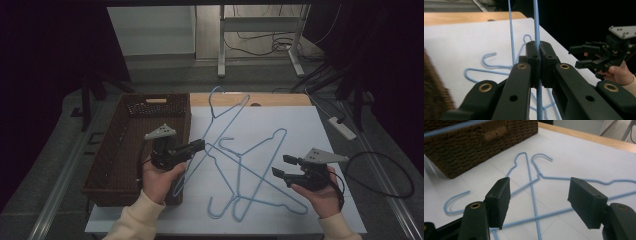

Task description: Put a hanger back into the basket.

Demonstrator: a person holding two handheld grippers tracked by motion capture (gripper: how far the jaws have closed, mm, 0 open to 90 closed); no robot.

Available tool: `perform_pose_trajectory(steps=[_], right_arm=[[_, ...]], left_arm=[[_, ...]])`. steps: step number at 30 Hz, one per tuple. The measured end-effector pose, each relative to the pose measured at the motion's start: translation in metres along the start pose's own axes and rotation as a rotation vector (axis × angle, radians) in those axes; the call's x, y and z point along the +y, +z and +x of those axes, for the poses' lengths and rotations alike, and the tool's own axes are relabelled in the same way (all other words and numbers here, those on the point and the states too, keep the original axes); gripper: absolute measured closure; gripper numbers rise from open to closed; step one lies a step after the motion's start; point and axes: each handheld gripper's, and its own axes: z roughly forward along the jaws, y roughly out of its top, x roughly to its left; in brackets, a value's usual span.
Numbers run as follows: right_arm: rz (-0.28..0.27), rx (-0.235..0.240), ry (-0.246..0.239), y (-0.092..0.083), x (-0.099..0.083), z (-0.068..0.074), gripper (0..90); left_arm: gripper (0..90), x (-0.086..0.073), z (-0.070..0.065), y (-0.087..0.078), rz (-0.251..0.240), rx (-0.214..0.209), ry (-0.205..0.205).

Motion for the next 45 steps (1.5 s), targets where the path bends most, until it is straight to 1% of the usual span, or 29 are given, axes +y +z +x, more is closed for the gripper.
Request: perform_pose_trajectory(steps=[4,7,8,9,12,15,16,17,21,24,25,26,27,28,29,30,33,37,40,45], right_arm=[[0.004,0.002,0.010,0.000,-0.007,-0.003,33.6],[0.013,-0.006,0.007,0.000,-0.011,-0.003,33.5],[0.018,-0.010,0.007,0.000,-0.013,-0.003,33.4],[0.018,-0.010,0.007,0.000,-0.013,-0.003,33.4],[0.021,-0.022,0.004,-0.002,-0.016,-0.004,33.2],[0.015,-0.036,0.011,-0.007,-0.021,-0.007,32.4],[0.012,-0.040,0.016,-0.008,-0.022,-0.008,32.3],[0.012,-0.040,0.016,-0.008,-0.022,-0.008,32.3],[0.013,-0.058,0.030,-0.013,-0.028,-0.012,31.9],[0.016,-0.056,0.036,-0.013,-0.030,-0.013,31.8],[0.024,-0.057,0.039,-0.012,-0.032,-0.015,31.7],[0.025,-0.056,0.045,-0.012,-0.032,-0.016,31.7],[0.029,-0.056,0.049,-0.011,-0.033,-0.017,31.6],[0.031,-0.058,0.051,-0.011,-0.034,-0.017,31.6],[0.031,-0.058,0.051,-0.011,-0.034,-0.017,31.6],[0.035,-0.060,0.053,-0.011,-0.035,-0.018,31.6],[0.038,-0.061,0.053,-0.010,-0.036,-0.018,31.6],[0.050,-0.064,0.051,-0.009,-0.037,-0.018,31.6],[0.055,-0.063,0.050,-0.008,-0.038,-0.017,31.6],[0.059,-0.061,0.049,-0.007,-0.038,-0.016,31.6]], left_arm=[[86.8,0.007,0.011,-0.017,-0.024,0.004,0.006],[86.8,0.011,0.022,-0.031,-0.044,0.014,0.011],[86.8,0.011,0.022,-0.031,-0.044,0.014,0.011],[86.8,0.011,0.025,-0.036,-0.051,0.018,0.015],[86.8,0.013,0.038,-0.053,-0.062,0.048,0.033],[86.8,0.013,0.048,-0.064,-0.066,0.070,0.037],[86.8,0.013,0.048,-0.064,-0.066,0.070,0.037],[86.8,0.012,0.051,-0.068,-0.067,0.076,0.036],[86.8,0.011,0.066,-0.081,-0.076,0.098,0.034],[86.9,0.011,0.076,-0.089,-0.077,0.117,0.031],[86.9,0.011,0.082,-0.093,-0.073,0.126,0.042],[86.9,0.011,0.082,-0.093,-0.073,0.126,0.042],[86.9,0.011,0.088,-0.096,-0.066,0.136,0.051],[86.9,0.011,0.092,-0.098,-0.059,0.143,0.055],[86.8,0.011,0.092,-0.098,-0.059,0.143,0.055],[86.8,0.010,0.097,-0.100,-0.050,0.149,0.059],[86.9,0.009,0.102,-0.101,-0.040,0.146,0.061],[86.8,0.005,0.110,-0.102,-0.011,0.137,0.074],[86.9,0.001,0.116,-0.103,0.006,0.145,0.070],[86.9,-0.004,0.124,-0.107,0.007,0.158,0.059]])
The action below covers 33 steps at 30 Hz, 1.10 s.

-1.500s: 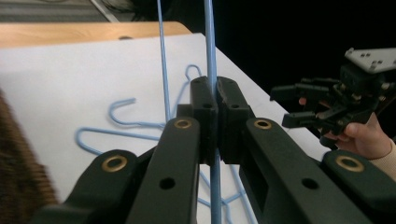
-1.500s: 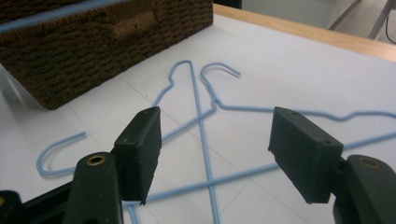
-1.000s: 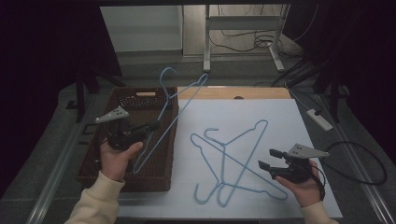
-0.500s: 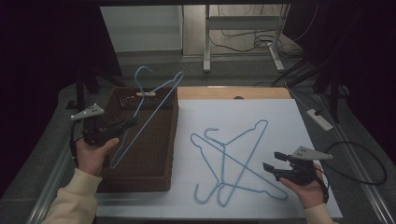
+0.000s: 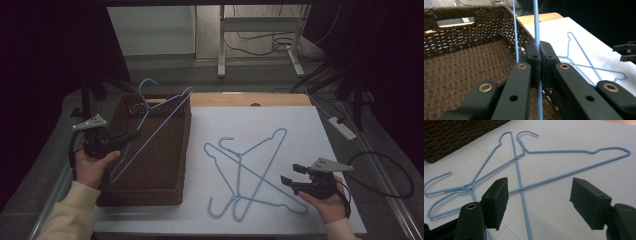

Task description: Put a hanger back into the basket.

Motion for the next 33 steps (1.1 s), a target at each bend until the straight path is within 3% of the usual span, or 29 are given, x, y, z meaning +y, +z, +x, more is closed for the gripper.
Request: perform_pose_trajectory(steps=[9,19,27,33], right_arm=[[0.007,0.003,-0.002,0.002,-0.001,0.001,31.9],[0.009,0.001,0.000,0.001,-0.001,0.000,31.8],[0.011,0.000,-0.001,0.001,-0.001,0.000,31.8],[0.017,-0.002,0.001,0.002,-0.002,0.000,31.8]], left_arm=[[86.9,-0.009,0.011,-0.003,0.032,0.033,-0.008],[86.9,-0.013,0.017,0.009,0.109,0.041,0.002],[86.9,-0.014,0.022,0.024,0.176,0.071,0.019],[86.8,-0.017,0.027,0.028,0.206,0.089,0.005]])
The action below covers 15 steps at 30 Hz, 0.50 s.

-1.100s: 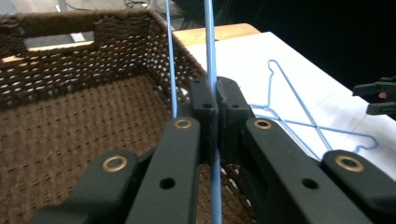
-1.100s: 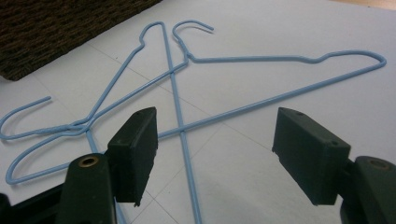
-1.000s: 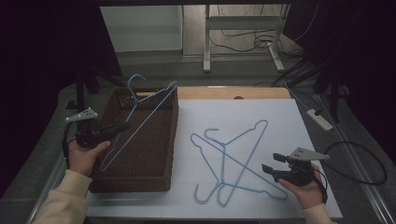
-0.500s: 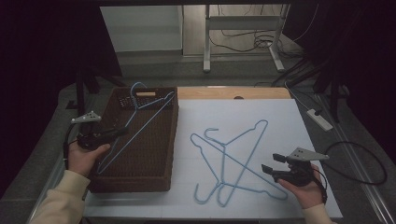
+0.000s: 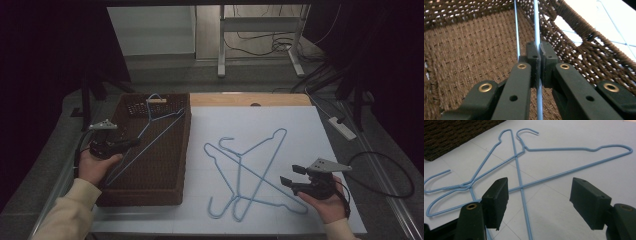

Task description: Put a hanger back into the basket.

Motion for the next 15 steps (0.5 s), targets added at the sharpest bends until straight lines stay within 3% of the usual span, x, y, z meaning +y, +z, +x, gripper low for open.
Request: perform_pose_trajectory(steps=[4,10,15], right_arm=[[-0.001,-0.001,0.004,0.000,0.000,0.000,31.8],[-0.005,0.006,0.010,-0.001,0.000,0.000,31.9],[0.001,0.010,0.009,0.000,0.000,0.001,31.8]], left_arm=[[86.8,-0.003,0.006,0.007,0.030,0.015,-0.007],[86.8,-0.002,0.008,0.011,0.031,0.021,-0.011],[86.7,-0.004,0.013,0.016,0.097,0.111,-0.001]])
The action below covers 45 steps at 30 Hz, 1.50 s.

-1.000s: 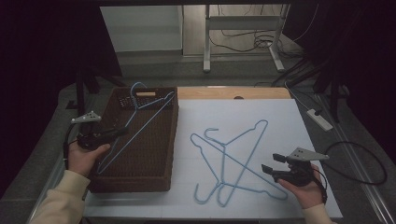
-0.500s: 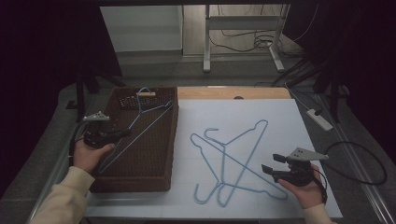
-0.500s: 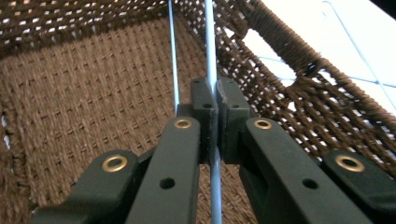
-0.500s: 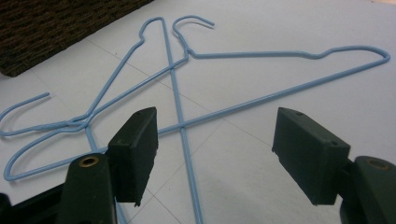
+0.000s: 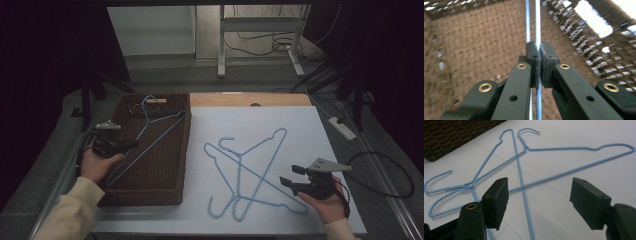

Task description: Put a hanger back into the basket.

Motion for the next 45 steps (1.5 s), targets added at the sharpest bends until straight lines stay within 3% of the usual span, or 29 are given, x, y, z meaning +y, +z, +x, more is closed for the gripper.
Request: perform_pose_trajectory(steps=[3,4,5,6,7,8,9,12,21,28,30,32,33,36,38,45], right_arm=[[0.002,0.000,0.003,0.001,0.000,0.000,31.8],[0.004,0.000,0.003,0.001,0.000,0.000,31.8],[0.005,0.000,0.004,0.001,0.000,0.000,31.8],[0.005,0.000,0.004,0.001,0.000,0.000,31.8],[0.006,0.000,0.004,0.001,-0.001,0.000,31.8],[0.006,0.000,0.004,0.001,-0.001,0.000,31.8],[0.005,0.000,0.005,0.001,-0.001,0.000,31.8],[0.014,0.002,0.005,0.002,-0.001,0.000,31.8],[0.018,0.005,0.007,0.003,-0.002,0.000,31.8],[0.017,0.007,0.009,0.003,-0.002,0.000,31.8],[0.018,0.006,0.008,0.003,-0.002,0.000,31.8],[0.019,0.006,0.007,0.003,-0.002,0.000,31.7],[0.019,0.006,0.007,0.003,-0.002,0.000,31.7],[0.018,0.006,0.008,0.003,-0.002,-0.001,31.8],[0.018,0.005,0.008,0.003,-0.002,-0.001,31.7],[0.017,0.000,0.011,0.002,-0.002,-0.002,31.7]], left_arm=[[86.7,0.000,0.003,0.003,0.031,0.060,-0.015],[86.6,0.000,0.003,0.003,0.031,0.060,-0.015],[86.6,0.000,0.004,0.005,0.063,0.113,-0.005],[86.6,0.000,0.004,0.005,0.063,0.113,-0.005],[86.5,0.000,0.004,0.009,0.100,0.172,0.007],[86.5,0.000,0.004,0.009,0.100,0.172,0.007],[86.5,0.001,0.003,0.012,0.128,0.213,0.024],[86.4,0.003,0.003,0.016,0.163,0.256,0.040],[85.9,0.006,0.005,0.031,0.259,0.328,0.048],[84.9,0.008,0.008,0.035,0.275,0.361,0.035],[78.8,0.007,0.008,0.034,0.262,0.379,0.031],[64.3,0.007,0.007,0.028,0.216,0.392,0.025],[60.0,0.007,0.007,0.028,0.216,0.392,0.025],[51.7,0.009,0.001,0.017,0.128,0.353,0.034],[45.1,0.009,-0.007,0.007,0.066,0.303,0.053],[39.9,0.006,-0.029,-0.020,-0.090,0.132,0.078]])
